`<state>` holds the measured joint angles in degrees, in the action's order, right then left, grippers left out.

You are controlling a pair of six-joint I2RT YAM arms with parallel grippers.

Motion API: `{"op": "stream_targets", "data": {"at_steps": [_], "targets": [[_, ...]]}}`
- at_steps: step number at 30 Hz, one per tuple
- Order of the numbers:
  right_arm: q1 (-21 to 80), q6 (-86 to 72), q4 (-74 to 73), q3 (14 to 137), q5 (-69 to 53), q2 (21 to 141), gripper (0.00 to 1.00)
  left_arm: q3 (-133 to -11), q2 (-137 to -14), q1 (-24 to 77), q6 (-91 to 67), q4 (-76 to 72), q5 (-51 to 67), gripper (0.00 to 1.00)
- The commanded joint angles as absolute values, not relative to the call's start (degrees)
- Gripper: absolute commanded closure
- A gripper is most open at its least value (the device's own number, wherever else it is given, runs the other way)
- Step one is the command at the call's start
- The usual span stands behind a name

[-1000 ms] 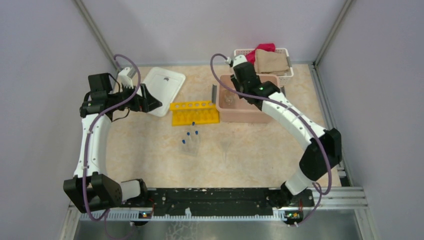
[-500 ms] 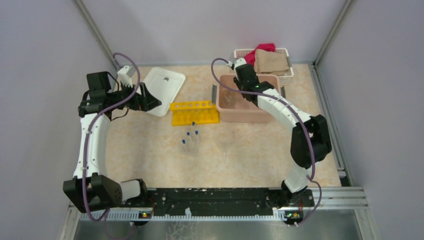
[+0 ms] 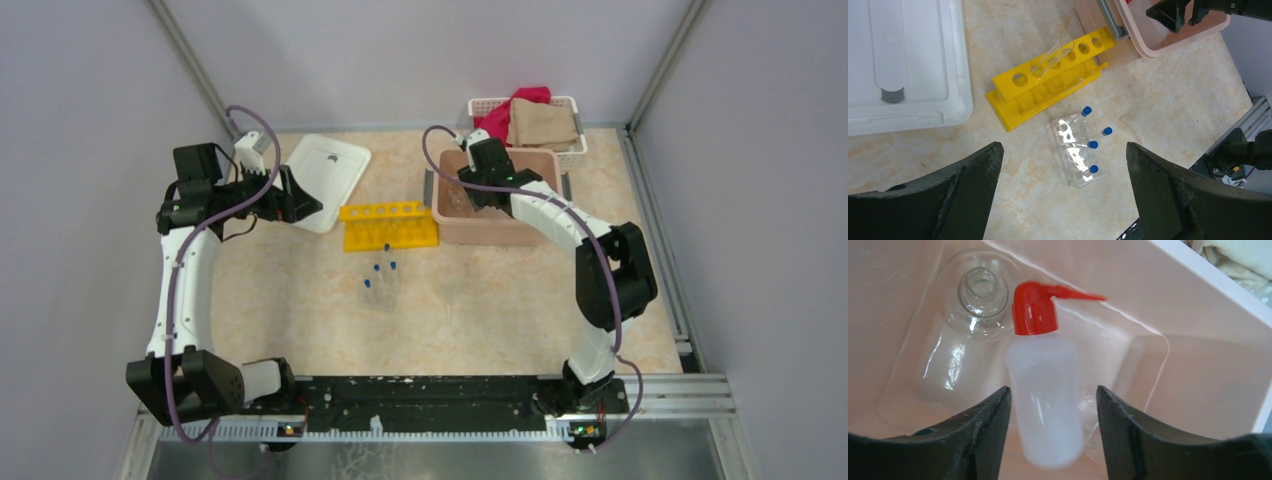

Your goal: Organize the chemistry lab equipment

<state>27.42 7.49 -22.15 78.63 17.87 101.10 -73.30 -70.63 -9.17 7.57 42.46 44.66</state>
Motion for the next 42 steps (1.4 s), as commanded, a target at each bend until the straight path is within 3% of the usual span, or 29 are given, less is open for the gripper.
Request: {"op": "stream_targets", "data": {"at_steps": [1,5,12,17,23,32,38,42], "targets": [[26.96,5.42,-20.75,81.31,15.68,99.5,0.33,-74.03,-70.15,-9.59,8.28,42.2,44.99,0.01],[26.98,4.6,-22.34,82.75,18.01,96.4,0.22,-73.92,-70.08,-9.65,8.17,42.22,45.09,0.01],[28.7,-4.58,-28.7,84.03,17.26,85.35,0.22,-74.27,-70.07,-9.65,8.0,42.35,45.02,0.01],[37.15,-13.04,-35.99,78.95,18.95,75.31,0.26,-74.14,-69.93,-9.66,8.26,42.4,44.97,0.01],[48.4,-28.57,-34.24,61.89,15.65,66.13,0.35,-74.0,-69.95,-9.64,8.0,42.32,44.83,0.01],[59.05,-36.3,-21.42,45.27,10.95,70.66,0.38,-73.74,-70.31,-9.68,7.65,42.27,44.36,0.01],[59.15,-35.94,-13.98,43.66,11.83,76.76,0.4,-73.57,-69.9,-9.64,7.82,42.37,44.0,0.01],[59.15,-34.96,-13.24,45.1,15.67,81.98,0.47,-73.81,-69.94,-9.67,7.84,42.67,44.05,0.01]]}}
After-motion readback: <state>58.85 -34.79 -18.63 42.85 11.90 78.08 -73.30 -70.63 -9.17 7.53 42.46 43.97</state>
